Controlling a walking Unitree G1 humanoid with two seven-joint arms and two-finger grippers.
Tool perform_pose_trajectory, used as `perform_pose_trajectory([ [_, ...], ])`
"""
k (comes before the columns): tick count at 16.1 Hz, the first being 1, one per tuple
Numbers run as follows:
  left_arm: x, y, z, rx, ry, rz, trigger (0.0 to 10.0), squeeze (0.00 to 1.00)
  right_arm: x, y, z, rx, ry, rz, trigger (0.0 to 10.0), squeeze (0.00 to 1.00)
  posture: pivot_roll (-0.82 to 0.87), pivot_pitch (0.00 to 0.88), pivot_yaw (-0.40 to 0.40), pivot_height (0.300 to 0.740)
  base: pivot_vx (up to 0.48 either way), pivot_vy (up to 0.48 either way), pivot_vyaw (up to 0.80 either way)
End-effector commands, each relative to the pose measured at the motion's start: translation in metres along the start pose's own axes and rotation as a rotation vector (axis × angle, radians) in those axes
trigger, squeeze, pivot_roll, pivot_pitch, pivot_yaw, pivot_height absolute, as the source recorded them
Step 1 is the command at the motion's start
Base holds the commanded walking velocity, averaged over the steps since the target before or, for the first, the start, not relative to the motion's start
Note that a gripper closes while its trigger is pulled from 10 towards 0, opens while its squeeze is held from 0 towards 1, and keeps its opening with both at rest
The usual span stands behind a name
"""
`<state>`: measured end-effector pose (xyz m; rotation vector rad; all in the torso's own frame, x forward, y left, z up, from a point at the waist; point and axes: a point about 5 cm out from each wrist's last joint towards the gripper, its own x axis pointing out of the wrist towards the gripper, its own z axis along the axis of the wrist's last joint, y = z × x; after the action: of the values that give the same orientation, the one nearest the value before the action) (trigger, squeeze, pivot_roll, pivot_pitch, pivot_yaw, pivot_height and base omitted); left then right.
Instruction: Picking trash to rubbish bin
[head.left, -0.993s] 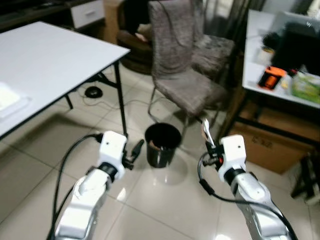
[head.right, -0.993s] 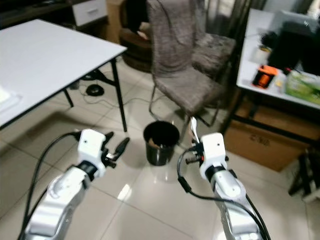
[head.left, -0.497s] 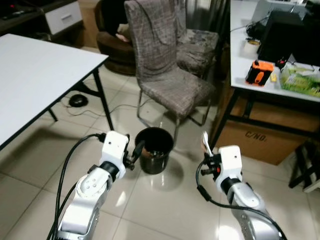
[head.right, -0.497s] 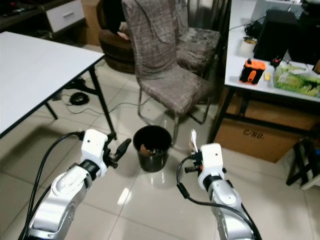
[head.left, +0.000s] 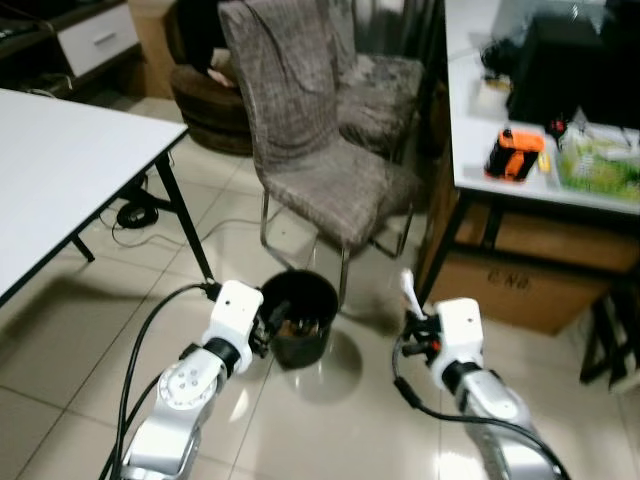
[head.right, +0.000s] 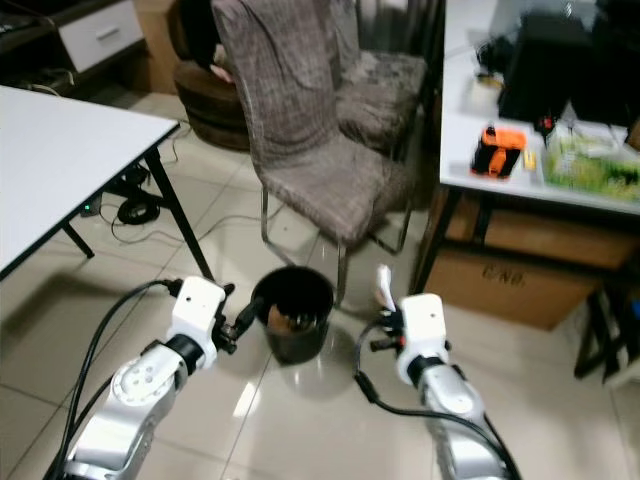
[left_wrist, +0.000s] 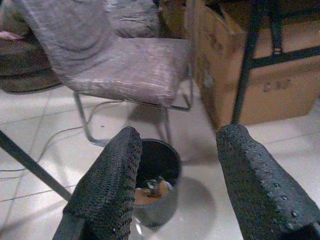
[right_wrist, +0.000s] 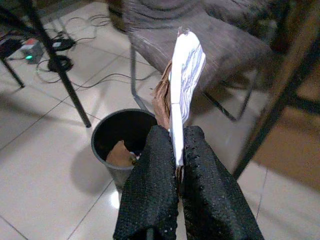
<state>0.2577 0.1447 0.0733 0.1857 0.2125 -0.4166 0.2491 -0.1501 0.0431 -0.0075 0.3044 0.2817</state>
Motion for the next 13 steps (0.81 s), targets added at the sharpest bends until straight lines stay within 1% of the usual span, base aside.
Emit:
perform_pose_trajectory([
  [1,-0.005,0.0088,-0.0031,0.003,0.008,0.027,10.0,0.0,0.0059,0.0147,0.004,-0.023,-0.014,0.079,10.0,0.0,-0.04,0.055,-0.024,0.74,0.368,0.0,0.48],
  [4,-0.0051,0.0081,-0.0032,0.003,0.002,0.03,10.0,0.0,0.0099,0.0194,0.0055,-0.039,-0.019,0.105,10.0,0.0,-0.04,0.052,-0.033,0.74,0.366,0.0,0.8],
  [6,-0.0038,0.008,-0.0025,0.006,0.0,0.031,10.0,0.0,0.0105,0.0182,0.0037,-0.034,-0.016,0.092,10.0,0.0,-0.04,0.056,-0.034,0.74,0.368,0.0,0.0],
  [7,-0.0028,0.0082,-0.0021,0.013,0.0,0.025,10.0,0.0,0.0112,0.0195,0.0015,-0.07,-0.007,0.114,10.0,0.0,-0.04,0.058,-0.025,0.74,0.368,0.0,0.0],
  [8,-0.0022,0.0085,-0.0015,0.013,-0.001,0.022,10.0,0.0,0.0116,0.0204,0.0005,-0.072,-0.005,0.122,10.0,0.0,-0.04,0.058,-0.021,0.74,0.368,0.0,0.0],
  [12,-0.0002,0.0092,0.0002,0.021,-0.003,0.007,10.0,0.0,0.0127,0.0195,-0.0015,-0.05,0.002,0.109,10.0,0.0,-0.04,0.061,-0.008,0.74,0.364,0.0,0.0],
  [13,0.0009,0.009,0.0006,0.023,-0.004,0.002,10.0,0.0,0.012,0.0179,-0.0038,-0.033,0.013,0.097,10.0,0.0,-0.05,0.062,-0.002,0.74,0.368,0.0,0.0],
])
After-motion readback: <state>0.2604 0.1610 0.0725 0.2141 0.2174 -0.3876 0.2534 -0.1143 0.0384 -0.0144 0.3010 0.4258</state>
